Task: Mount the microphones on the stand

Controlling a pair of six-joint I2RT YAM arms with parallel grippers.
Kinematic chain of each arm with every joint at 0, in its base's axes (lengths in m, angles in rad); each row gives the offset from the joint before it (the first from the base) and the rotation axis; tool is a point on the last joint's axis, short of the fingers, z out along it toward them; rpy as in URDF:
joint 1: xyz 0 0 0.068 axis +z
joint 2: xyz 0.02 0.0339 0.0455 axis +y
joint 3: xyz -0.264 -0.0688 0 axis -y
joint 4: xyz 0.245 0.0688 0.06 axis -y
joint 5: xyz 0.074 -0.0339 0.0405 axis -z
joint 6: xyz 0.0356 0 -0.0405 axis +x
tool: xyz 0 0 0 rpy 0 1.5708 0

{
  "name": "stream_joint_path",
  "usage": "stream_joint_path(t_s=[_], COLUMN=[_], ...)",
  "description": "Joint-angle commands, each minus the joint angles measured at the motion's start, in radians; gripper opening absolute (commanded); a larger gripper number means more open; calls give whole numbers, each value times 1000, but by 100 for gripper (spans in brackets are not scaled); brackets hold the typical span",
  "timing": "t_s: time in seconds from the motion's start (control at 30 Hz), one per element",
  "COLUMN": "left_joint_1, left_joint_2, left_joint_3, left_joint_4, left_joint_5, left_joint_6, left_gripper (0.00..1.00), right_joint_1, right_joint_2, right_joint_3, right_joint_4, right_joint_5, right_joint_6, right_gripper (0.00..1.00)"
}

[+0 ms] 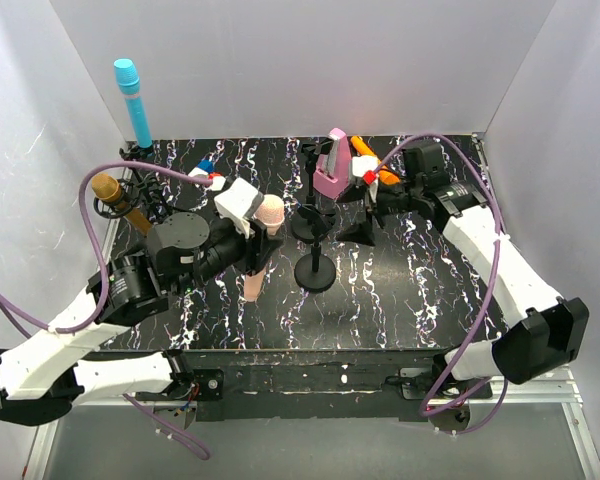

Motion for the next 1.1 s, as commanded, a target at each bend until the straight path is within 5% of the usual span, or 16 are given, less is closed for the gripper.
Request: stream_joint_path(t_s=[0.0, 0.37, 0.7, 0.8, 0.93, 1.07], left_joint_1=[3, 3, 3, 4, 3, 4], left_joint_2=[-68, -119, -95, -76, -38, -12], left_joint_3=[-29, -112, -135, -129, -114, -127], left_joint_4=[32, 91, 179, 191, 213, 285], left_joint_5=[-20, -3, 18, 21, -6, -52], left_joint_6=[3, -27, -15, 5, 92, 251], left_gripper=[0, 0, 0, 0, 0, 0], right_joint_1=[39, 88, 106, 112, 112, 112], right_joint_2=[31, 109, 85, 88, 89, 53], right_joint_3=[59, 91, 19, 12, 21, -18], right_joint_4=[88, 87, 160, 165, 130, 148], right_joint_5=[36, 36, 11, 13, 8, 8], right_joint_6=[63, 100, 126, 122, 82, 62], right_gripper=[95, 93, 79, 68, 31, 11])
